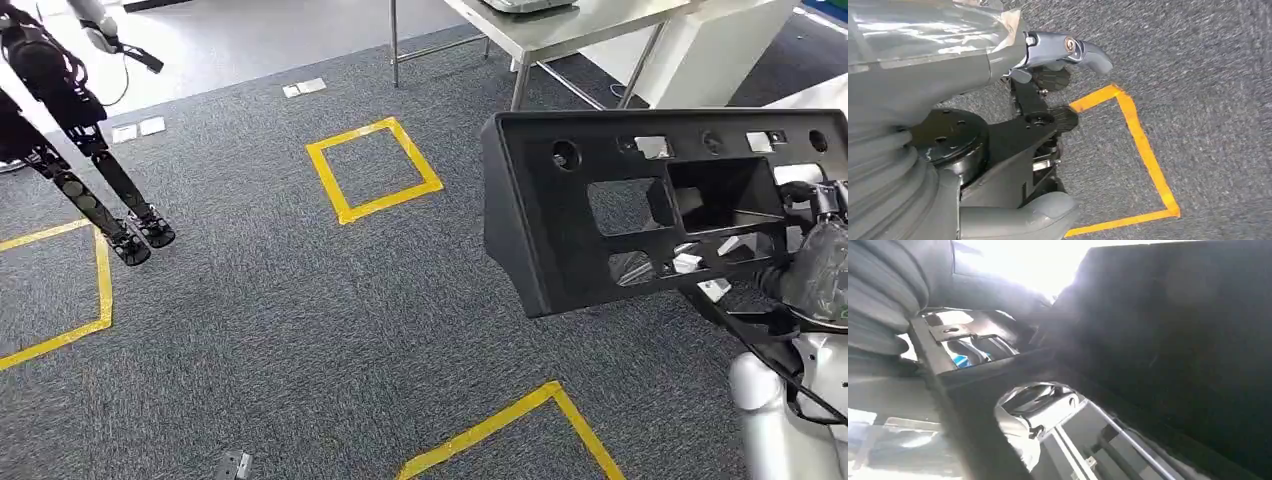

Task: Take the parts from the cabinet and place them on the table.

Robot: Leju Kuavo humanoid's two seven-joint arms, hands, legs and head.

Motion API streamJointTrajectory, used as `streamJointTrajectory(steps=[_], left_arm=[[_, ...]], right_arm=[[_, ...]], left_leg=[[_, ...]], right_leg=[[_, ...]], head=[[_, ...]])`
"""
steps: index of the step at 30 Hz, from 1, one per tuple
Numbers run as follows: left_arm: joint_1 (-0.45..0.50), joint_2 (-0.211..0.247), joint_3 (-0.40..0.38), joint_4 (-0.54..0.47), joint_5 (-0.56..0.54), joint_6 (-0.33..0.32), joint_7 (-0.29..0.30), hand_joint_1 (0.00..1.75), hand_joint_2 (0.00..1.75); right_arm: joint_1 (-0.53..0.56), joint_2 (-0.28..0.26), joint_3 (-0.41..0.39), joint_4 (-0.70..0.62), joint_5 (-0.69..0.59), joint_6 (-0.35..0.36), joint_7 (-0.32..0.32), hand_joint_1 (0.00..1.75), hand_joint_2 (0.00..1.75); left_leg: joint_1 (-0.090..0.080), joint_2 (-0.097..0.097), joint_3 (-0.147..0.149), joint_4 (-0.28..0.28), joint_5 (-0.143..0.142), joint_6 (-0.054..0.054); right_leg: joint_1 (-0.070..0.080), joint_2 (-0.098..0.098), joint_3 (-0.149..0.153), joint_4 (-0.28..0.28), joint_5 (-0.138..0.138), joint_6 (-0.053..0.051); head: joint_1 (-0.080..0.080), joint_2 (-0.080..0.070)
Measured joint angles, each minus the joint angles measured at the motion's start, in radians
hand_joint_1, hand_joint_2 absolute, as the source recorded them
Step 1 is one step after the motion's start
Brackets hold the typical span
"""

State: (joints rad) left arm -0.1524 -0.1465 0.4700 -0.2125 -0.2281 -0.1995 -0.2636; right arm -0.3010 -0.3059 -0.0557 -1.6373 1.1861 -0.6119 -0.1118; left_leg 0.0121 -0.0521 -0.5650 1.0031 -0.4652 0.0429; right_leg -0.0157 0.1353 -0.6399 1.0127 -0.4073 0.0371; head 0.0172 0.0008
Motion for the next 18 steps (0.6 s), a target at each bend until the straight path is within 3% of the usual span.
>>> streamJointTrajectory(steps=[1, 2, 4, 5, 6, 7, 9, 10, 11, 12, 14, 15, 16, 17, 18], left_arm=[[-0.001, 0.0, 0.003, 0.0, 0.001, 0.0, -0.001, 0.0, 1.75], [0.0, 0.002, 0.005, 0.0, 0.002, 0.0, -0.002, 0.0, 1.75], [0.003, 0.002, 0.006, 0.0, 0.005, 0.0, -0.002, 0.0, 1.75], [0.005, 0.002, 0.007, 0.0, 0.005, 0.0, -0.002, 0.0, 1.75], [0.005, 0.001, 0.008, 0.0, 0.005, 0.0, -0.002, 0.0, 1.75], [0.006, 0.001, 0.009, 0.0, 0.005, 0.0, -0.002, 0.0, 1.75], [0.005, 0.0, 0.01, 0.0, 0.005, 0.0, -0.002, 0.0, 1.75], [0.005, 0.0, 0.01, 0.0, 0.005, 0.0, -0.002, 0.0, 1.75], [0.005, 0.005, 0.011, -0.001, 0.005, 0.0, -0.002, 0.0, 1.75], [0.005, 0.005, 0.011, 0.0, 0.005, -0.001, -0.002, 0.0, 1.75], [0.004, 0.003, 0.011, 0.0, 0.011, -0.001, -0.003, 0.0, 1.75], [0.003, 0.002, 0.013, -0.001, 0.016, -0.003, -0.003, 0.0, 1.75], [0.002, 0.002, 0.014, 0.0, 0.02, -0.006, -0.004, 0.0, 1.75], [0.003, 0.002, 0.016, 0.0, 0.024, -0.009, -0.006, 0.0, 1.75], [0.006, 0.002, 0.021, 0.0, 0.031, -0.012, -0.008, 0.0, 1.75]], right_arm=[[-0.007, 0.003, 0.008, 0.003, 0.01, 0.0, 0.005, 1.75, 1.75], [-0.019, 0.005, 0.012, 0.005, 0.013, 0.0, 0.007, 1.75, 1.75], [-0.03, 0.012, 0.021, 0.008, 0.015, 0.0, 0.009, 1.75, 1.75], [-0.029, 0.014, 0.023, 0.01, 0.016, 0.0, 0.009, 1.75, 1.75], [-0.029, 0.017, 0.028, 0.014, 0.016, 0.0, 0.009, 1.75, 1.75], [-0.029, 0.018, 0.032, 0.017, 0.017, 0.0, 0.009, 1.75, 1.75], [-0.031, 0.019, 0.037, 0.018, 0.017, 0.0, 0.009, 1.75, 1.75], [-0.034, 0.019, 0.039, 0.018, 0.017, 0.0, 0.009, 1.75, 1.75], [-0.038, 0.021, 0.041, 0.021, 0.017, 0.0, 0.009, 1.75, 1.75], [-0.038, 0.023, 0.042, 0.021, 0.017, 0.0, 0.009, 1.75, 1.75], [-0.039, 0.024, 0.045, 0.023, 0.018, 0.0, 0.01, 1.75, 1.75], [-0.045, 0.025, 0.046, 0.023, 0.026, -0.001, 0.012, 1.75, 1.75], [-0.05, 0.027, 0.048, 0.023, 0.036, -0.002, 0.015, 1.75, 1.75], [-0.061, 0.03, 0.054, 0.024, 0.048, -0.002, 0.022, 1.75, 1.75], [-0.071, 0.038, 0.065, 0.025, 0.058, -0.002, 0.029, 1.75, 1.75]], left_leg=[[-0.003, 0.011, 0.005, -0.007, 0.006, 0.004], [-0.004, 0.024, 0.003, -0.01, 0.007, 0.008], [-0.005, 0.054, 0.003, -0.009, 0.007, 0.008], [-0.005, 0.068, 0.001, -0.009, 0.007, 0.008], [-0.005, 0.084, 0.001, -0.009, 0.006, 0.006], [-0.005, 0.097, 0.001, -0.008, 0.004, 0.004], [-0.002, 0.121, 0.004, -0.007, -0.001, -0.004], [-0.005, 0.13, 0.007, -0.002, -0.005, -0.011], [-0.013, 0.139, 0.005, -0.001, -0.011, -0.02], [-0.014, 0.145, 0.008, 0.002, -0.016, -0.027], [-0.009, 0.167, 0.016, -0.001, -0.018, -0.031], [-0.003, 0.176, 0.017, 0.0, -0.023, -0.039], [0.005, 0.135, 0.014, 0.014, -0.036, -0.048], [0.006, 0.092, -0.004, 0.056, -0.067, -0.047], [0.005, 0.066, -0.042, 0.137, -0.111, -0.047]], right_leg=[[-0.001, -0.064, -0.01, 0.02, -0.011, -0.004], [0.002, -0.103, -0.033, 0.068, -0.04, -0.009], [-0.002, -0.121, -0.109, 0.226, -0.104, -0.011], [-0.004, -0.122, -0.141, 0.295, -0.122, -0.005], [-0.008, -0.123, -0.148, 0.31, -0.121, 0.004], [-0.013, -0.127, -0.127, 0.274, -0.104, 0.014], [-0.024, -0.157, -0.026, 0.092, -0.041, 0.037], [-0.027, -0.2, 0.023, 0.005, -0.022, 0.043], [-0.009, -0.215, 0.028, 0.009, -0.024, 0.036], [-0.011, -0.194, 0.024, 0.004, -0.02, 0.02], [-0.007, -0.172, 0.022, 0.005, -0.021, 0.008], [-0.011, -0.157, 0.024, 0.004, -0.02, -0.002], [-0.016, -0.149, 0.025, 0.002, -0.017, -0.009], [-0.015, -0.139, 0.025, 0.002, -0.016, -0.02], [-0.012, -0.128, 0.025, 0.002, -0.016, -0.027]], head=[[0.0, 0.0], [0.005, 0.0], [0.005, 0.0], [0.005, 0.0], [0.006, 0.0], [0.006, 0.0], [0.006, 0.0], [0.007, 0.0], [0.007, 0.0], [0.003, 0.0], [0.0, 0.0], [0.002, 0.0], [0.001, 0.0], [0.0, 0.0], [-0.002, 0.0]])
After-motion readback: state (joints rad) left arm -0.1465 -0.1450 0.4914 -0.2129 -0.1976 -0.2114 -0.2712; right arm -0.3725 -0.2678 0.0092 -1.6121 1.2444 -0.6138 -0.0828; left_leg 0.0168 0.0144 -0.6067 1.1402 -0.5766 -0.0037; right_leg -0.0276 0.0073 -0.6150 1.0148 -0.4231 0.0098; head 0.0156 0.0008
